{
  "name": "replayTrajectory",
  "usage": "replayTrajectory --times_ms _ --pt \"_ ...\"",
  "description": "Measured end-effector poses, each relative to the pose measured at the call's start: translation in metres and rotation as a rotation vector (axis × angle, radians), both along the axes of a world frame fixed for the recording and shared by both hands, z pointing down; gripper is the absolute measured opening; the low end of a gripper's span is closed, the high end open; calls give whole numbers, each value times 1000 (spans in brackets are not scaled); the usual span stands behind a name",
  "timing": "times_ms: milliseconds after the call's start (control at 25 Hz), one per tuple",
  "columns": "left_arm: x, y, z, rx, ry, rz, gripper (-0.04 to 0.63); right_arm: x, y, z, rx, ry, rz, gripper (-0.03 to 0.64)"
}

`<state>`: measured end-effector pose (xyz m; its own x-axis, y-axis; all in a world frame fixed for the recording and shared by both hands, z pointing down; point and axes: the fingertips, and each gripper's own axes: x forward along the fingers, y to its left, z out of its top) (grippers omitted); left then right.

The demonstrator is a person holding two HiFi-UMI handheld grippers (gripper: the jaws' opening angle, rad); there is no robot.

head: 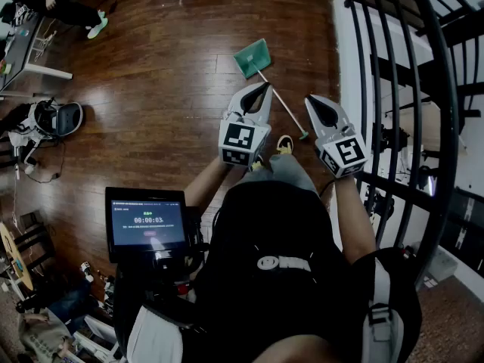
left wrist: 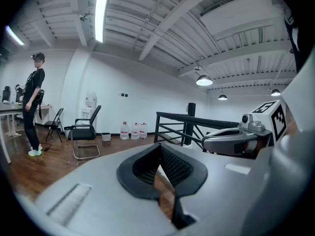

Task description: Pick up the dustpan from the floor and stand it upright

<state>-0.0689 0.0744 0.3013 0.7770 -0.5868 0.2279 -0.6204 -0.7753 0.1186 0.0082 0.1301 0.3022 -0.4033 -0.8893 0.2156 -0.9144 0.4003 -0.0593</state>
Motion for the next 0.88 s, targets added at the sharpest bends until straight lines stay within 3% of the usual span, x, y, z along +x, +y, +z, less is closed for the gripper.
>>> replayTrajectory --times_ms 320,560,760,880 --pt "20 -18 6 -32 -38 -14 20 15 -20 14 -42 -18 -38 3" --pt "52 -33 16 -40 -56 -19 20 50 -33 28 -63 -41 -35 3" --pt "103 -64 25 -18 -96 -21 20 100 -70 49 -94 -76 -46 3" --pt "108 -66 25 -17 -110 -17 20 108 -76 50 -110 -93 -52 3"
